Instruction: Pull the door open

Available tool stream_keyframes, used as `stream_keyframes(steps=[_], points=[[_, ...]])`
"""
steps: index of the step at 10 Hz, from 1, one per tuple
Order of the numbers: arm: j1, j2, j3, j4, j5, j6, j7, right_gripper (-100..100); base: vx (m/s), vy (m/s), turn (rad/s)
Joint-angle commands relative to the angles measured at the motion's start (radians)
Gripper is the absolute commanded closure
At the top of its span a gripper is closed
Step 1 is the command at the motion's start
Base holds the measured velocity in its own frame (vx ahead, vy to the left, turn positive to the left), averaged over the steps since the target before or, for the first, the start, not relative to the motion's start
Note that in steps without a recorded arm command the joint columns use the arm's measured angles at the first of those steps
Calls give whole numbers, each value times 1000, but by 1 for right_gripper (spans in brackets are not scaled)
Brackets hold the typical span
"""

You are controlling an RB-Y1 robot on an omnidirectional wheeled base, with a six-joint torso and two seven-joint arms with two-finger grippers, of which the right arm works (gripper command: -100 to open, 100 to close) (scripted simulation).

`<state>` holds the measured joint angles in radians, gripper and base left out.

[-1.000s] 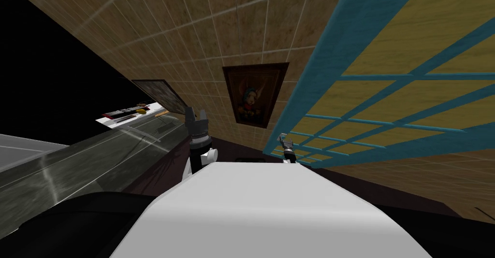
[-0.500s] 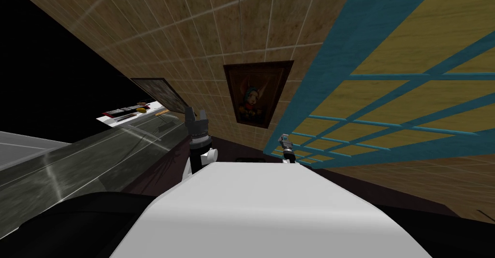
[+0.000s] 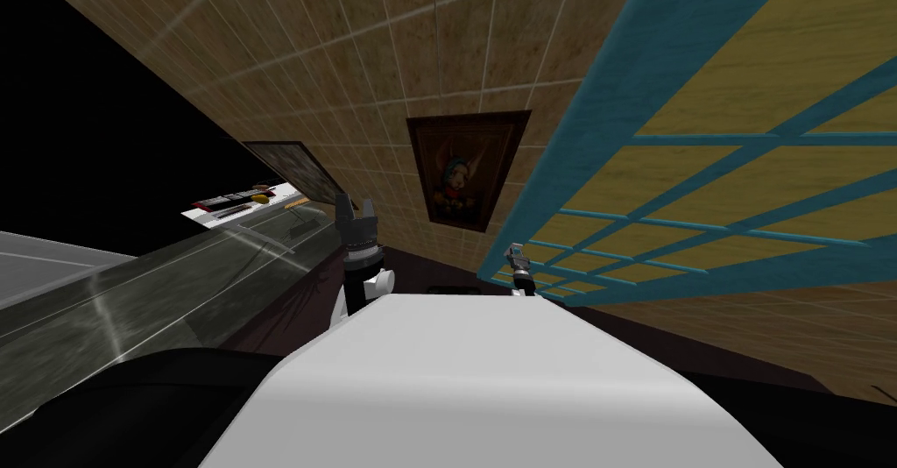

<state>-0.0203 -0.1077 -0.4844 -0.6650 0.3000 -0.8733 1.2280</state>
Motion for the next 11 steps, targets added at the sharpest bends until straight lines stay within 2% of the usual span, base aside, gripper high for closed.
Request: stream_keyframes(steps=[1, 11], points=[[8, -7, -3, -1, -9, 1, -30, 100, -30, -5, 8], [18, -28, 23, 9, -80, 3, -302, 100, -39, -3, 34]])
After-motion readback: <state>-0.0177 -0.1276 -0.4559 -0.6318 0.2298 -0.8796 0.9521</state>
